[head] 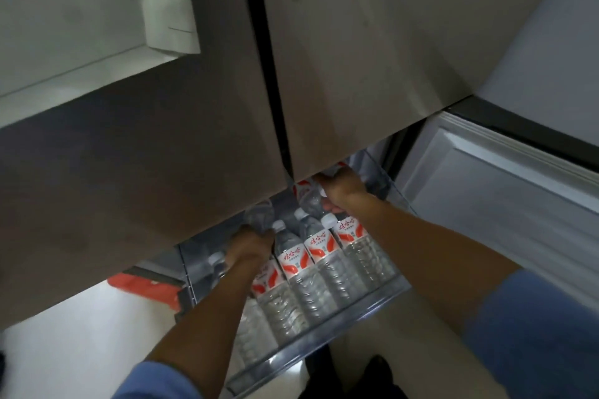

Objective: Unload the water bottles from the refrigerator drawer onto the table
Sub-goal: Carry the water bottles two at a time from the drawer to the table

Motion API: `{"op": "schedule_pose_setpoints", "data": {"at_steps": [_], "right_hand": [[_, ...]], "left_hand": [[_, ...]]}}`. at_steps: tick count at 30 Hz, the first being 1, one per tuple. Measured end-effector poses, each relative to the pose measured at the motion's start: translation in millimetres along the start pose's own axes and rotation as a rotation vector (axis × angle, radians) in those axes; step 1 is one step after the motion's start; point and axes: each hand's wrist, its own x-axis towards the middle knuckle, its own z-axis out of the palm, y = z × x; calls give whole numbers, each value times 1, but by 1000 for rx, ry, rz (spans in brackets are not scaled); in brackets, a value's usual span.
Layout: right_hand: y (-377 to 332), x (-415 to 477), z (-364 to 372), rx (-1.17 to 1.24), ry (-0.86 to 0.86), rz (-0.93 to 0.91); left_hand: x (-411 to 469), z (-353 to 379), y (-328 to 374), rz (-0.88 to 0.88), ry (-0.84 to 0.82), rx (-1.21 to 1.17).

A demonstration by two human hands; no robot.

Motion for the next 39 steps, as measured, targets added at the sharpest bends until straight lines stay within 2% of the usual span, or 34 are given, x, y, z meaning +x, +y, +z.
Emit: {"op": "schedule_pose_setpoints", "data": {"at_steps": [5, 10, 14, 17, 23, 28, 34, 39], "right_hand": [[-2, -6, -8, 54, -44, 65], [3, -42, -21, 108, -88, 84], [14, -71, -28, 127, -35, 45], [22, -89, -37, 41, 46, 4], [33, -137, -65, 282, 45, -41], [39, -199, -99, 453, -33, -76], [56, -287, -124, 330, -46, -211], [58, -349, -104, 180, -111, -308]], "left_hand": [[0, -2, -4, -19, -11, -117], [-15, -14, -12, 3, 77, -180], [-31, -26, -22, 30, 203, -312], [-51, -35, -26, 92, 273, -376], [-111, -51, -26, 138, 404, -460], [-154, -62, -47, 150, 499, -681], [-298, -78, -53, 143, 621, -723], [-382, -88, -111, 111, 781, -687]]}}
